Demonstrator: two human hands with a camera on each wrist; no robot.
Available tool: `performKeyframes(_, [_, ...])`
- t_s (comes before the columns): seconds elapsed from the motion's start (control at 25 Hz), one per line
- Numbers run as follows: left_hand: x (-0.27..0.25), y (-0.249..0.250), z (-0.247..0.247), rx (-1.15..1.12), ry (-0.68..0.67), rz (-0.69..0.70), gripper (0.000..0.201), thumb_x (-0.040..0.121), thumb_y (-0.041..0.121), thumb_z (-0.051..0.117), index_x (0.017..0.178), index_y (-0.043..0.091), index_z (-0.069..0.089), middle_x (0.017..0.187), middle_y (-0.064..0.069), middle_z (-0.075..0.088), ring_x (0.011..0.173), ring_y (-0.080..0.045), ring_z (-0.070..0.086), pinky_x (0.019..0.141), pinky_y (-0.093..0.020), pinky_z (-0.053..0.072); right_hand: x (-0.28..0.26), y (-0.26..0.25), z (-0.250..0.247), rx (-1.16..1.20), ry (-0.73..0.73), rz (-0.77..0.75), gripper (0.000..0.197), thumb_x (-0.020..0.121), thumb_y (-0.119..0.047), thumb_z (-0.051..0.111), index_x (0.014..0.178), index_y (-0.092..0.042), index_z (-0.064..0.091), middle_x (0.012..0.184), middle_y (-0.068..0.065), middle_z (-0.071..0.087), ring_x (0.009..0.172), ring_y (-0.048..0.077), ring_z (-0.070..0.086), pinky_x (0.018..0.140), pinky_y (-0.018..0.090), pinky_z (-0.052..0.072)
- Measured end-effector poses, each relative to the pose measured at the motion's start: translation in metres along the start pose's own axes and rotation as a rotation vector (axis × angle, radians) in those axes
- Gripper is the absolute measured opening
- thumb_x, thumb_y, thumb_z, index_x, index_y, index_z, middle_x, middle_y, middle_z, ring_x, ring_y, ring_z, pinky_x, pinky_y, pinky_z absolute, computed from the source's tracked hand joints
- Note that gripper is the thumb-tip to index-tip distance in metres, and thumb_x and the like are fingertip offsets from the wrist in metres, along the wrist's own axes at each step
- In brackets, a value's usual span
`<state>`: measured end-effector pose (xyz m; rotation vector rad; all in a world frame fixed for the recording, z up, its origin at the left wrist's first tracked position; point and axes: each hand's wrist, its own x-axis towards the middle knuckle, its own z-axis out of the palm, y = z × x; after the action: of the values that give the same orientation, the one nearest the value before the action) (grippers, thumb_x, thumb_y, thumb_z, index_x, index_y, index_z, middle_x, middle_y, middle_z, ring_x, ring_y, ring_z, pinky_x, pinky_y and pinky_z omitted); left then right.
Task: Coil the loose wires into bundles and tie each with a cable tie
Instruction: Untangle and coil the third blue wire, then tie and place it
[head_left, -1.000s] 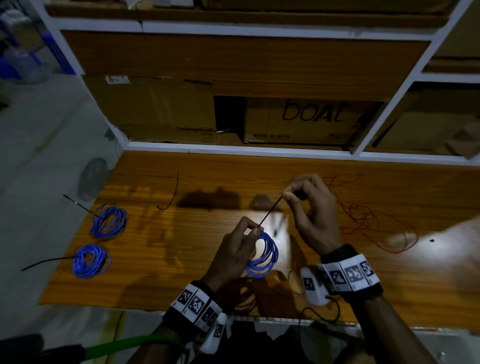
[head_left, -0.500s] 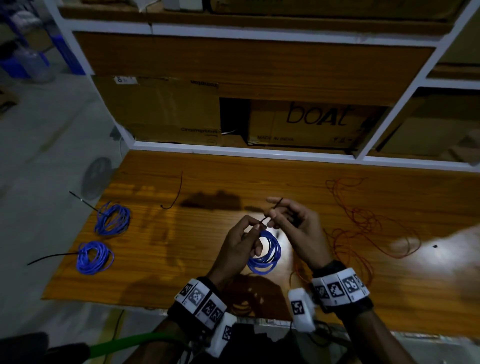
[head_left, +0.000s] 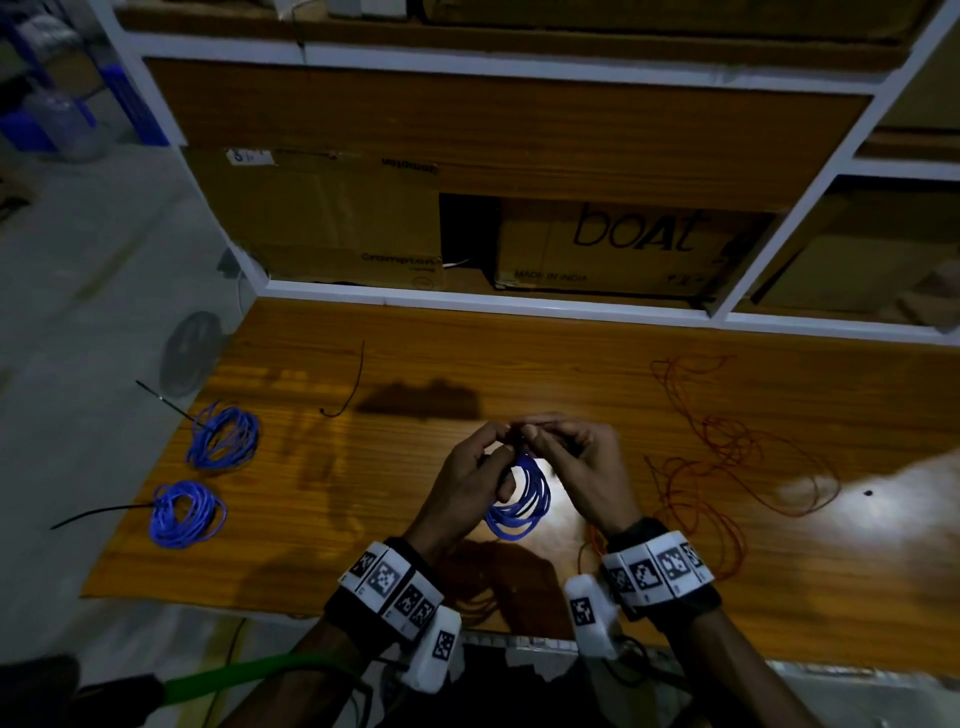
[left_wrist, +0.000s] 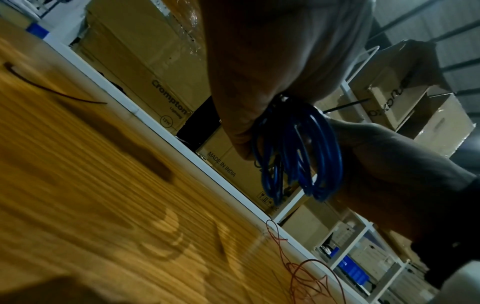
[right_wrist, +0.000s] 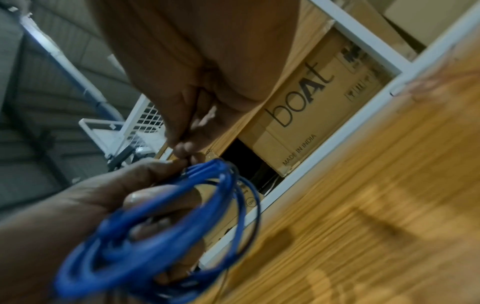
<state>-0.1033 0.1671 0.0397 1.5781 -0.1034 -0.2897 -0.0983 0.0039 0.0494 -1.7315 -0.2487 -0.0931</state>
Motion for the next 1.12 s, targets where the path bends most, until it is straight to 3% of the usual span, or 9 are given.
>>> performKeyframes(0.08, [-0.001,0.0,0.001,0.01,0.005,0.001,0.018,0.105,0.014,0.046,0.099,0.015,0.063,0.054,-0.001,0.048,0.047,-0.011,0.042,0.05,-0.023,0.033,0.001,0.0,0.002,0.038,0.016,0.048,0.019,0.1,-0.014,0.058,0.104,-0.008,0.076,0.089,0.003,0.078,0.078,0.013,0.073,0.062,0.014,0.049])
performKeyframes(0.24, [0.0,0.004,0.001,0.021,-0.006,-0.049,0.027,0.103,0.017,0.049,0.082,0.019,0.066,0.054,0.005,0.053,0.05,-0.011,0.043,0.054,-0.027,0.034,0.004,-0.002,0.001,0.194,-0.026,0.206,0.028,0.103,-0.015,0.05,0.084,-0.007,0.068,0.075,0.006,0.07,0.063,0.017,0.061,0.056,0.02,0.045])
performKeyframes(0.32, [0.002,0.006,0.002,0.054,-0.003,-0.068,0.031,0.101,0.013,0.048,0.077,0.02,0.067,0.056,0.009,0.057,0.053,-0.009,0.045,0.059,-0.027,0.037,0.005,-0.003,0.003,0.206,-0.014,0.21,0.031,0.103,-0.015,0.05,0.077,-0.006,0.063,0.068,0.006,0.064,0.058,0.015,0.054,0.055,0.022,0.042])
performKeyframes(0.48, [0.01,0.005,0.007,0.183,0.14,0.038,0.023,0.091,0.031,0.057,0.072,0.03,0.069,0.081,0.01,0.066,0.081,-0.011,0.064,0.076,-0.03,0.048,0.01,-0.008,0.005,0.209,0.034,0.154,0.037,0.099,-0.025,0.053,0.071,-0.001,0.058,0.063,0.012,0.055,0.054,0.018,0.048,0.055,0.024,0.041])
performKeyframes(0.68, [0.019,0.018,0.007,0.232,0.142,0.053,0.024,0.094,0.018,0.061,0.073,0.021,0.072,0.077,0.01,0.06,0.071,-0.006,0.059,0.065,-0.017,0.04,0.012,-0.022,0.0,0.209,0.0,0.09,0.04,0.099,-0.024,0.051,0.069,0.004,0.053,0.059,0.01,0.049,0.056,0.022,0.045,0.061,0.03,0.04])
performKeyframes(0.8, [0.02,0.016,0.008,0.188,0.073,0.023,0.026,0.091,0.034,0.056,0.077,0.022,0.074,0.086,0.003,0.07,0.084,-0.017,0.067,0.075,-0.032,0.05,0.015,-0.025,-0.006,0.176,-0.035,0.08,0.038,0.1,-0.023,0.05,0.072,0.002,0.056,0.061,0.012,0.052,0.058,0.022,0.047,0.061,0.029,0.041])
performKeyframes(0.88, [0.02,0.014,0.008,0.154,0.044,-0.006,0.029,0.091,0.034,0.053,0.075,0.024,0.074,0.088,0.0,0.073,0.086,-0.022,0.068,0.079,-0.04,0.052,0.015,-0.024,-0.006,0.178,-0.026,0.092,0.038,0.099,-0.023,0.051,0.073,0.003,0.056,0.061,0.013,0.053,0.057,0.021,0.048,0.06,0.028,0.041])
performKeyframes(1.0, [0.015,0.015,0.009,0.113,0.034,-0.067,0.04,0.097,0.018,0.05,0.067,0.028,0.073,0.076,0.007,0.072,0.074,-0.01,0.065,0.069,-0.031,0.049,0.012,-0.023,-0.004,0.123,-0.043,0.091,0.039,0.099,-0.026,0.051,0.072,0.002,0.057,0.061,0.01,0.054,0.058,0.021,0.05,0.062,0.032,0.041])
performKeyframes(1.12, [0.014,0.017,0.012,-0.024,0.021,-0.16,0.037,0.102,0.02,0.051,0.075,0.025,0.075,0.083,0.001,0.075,0.073,-0.016,0.069,0.063,-0.028,0.054,0.016,-0.027,-0.006,0.113,-0.074,0.096,0.035,0.102,-0.024,0.049,0.076,-0.002,0.059,0.064,0.003,0.057,0.062,0.015,0.052,0.064,0.026,0.043])
